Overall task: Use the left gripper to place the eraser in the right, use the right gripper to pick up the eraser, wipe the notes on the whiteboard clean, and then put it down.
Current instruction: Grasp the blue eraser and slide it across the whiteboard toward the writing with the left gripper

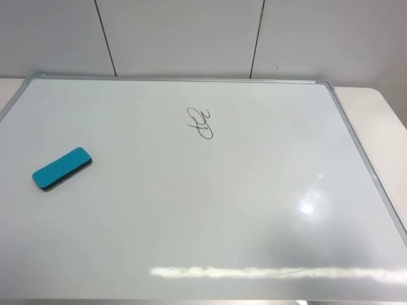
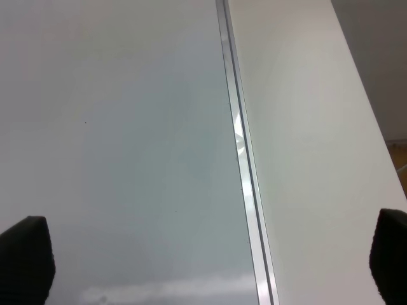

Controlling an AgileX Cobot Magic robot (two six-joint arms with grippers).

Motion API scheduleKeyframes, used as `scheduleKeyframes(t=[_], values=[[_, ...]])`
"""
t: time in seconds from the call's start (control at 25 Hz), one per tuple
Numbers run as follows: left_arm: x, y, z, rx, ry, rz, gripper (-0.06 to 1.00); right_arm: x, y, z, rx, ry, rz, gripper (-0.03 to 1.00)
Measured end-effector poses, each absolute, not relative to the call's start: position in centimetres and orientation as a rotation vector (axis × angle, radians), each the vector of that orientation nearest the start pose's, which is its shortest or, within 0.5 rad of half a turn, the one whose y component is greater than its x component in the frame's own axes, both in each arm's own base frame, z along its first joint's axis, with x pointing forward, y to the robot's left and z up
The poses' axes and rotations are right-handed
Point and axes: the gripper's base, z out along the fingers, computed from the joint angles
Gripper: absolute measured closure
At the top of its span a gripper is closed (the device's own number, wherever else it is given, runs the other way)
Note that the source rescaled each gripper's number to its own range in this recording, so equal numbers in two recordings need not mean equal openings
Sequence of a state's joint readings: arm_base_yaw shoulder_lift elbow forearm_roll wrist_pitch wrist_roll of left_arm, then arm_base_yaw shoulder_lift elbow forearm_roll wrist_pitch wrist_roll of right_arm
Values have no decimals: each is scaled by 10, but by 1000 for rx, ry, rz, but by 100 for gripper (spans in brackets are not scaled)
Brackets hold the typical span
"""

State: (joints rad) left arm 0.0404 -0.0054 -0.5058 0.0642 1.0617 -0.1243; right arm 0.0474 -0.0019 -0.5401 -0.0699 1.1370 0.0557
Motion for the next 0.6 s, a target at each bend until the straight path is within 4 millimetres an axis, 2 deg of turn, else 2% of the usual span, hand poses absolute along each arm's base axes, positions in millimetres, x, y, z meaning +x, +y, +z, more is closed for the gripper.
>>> scheduleKeyframes(t=[0.16, 0.32, 0.48, 0.52, 0.6], values=[[-5, 5, 279, -171, 2036, 24, -6, -13, -6, 282, 17, 2077, -21, -3], [12, 5, 290, -171, 2096, 14, -6, -13, -6, 282, 17, 2077, -21, -3], [47, 4, 301, -68, 2224, 50, -6, -13, -6, 282, 17, 2077, -21, -3], [70, 4, 301, 20, 2308, 63, -6, -13, -6, 282, 17, 2077, -21, -3], [91, 1, 301, 123, 2366, 42, -6, -13, -6, 282, 17, 2077, -21, -3]])
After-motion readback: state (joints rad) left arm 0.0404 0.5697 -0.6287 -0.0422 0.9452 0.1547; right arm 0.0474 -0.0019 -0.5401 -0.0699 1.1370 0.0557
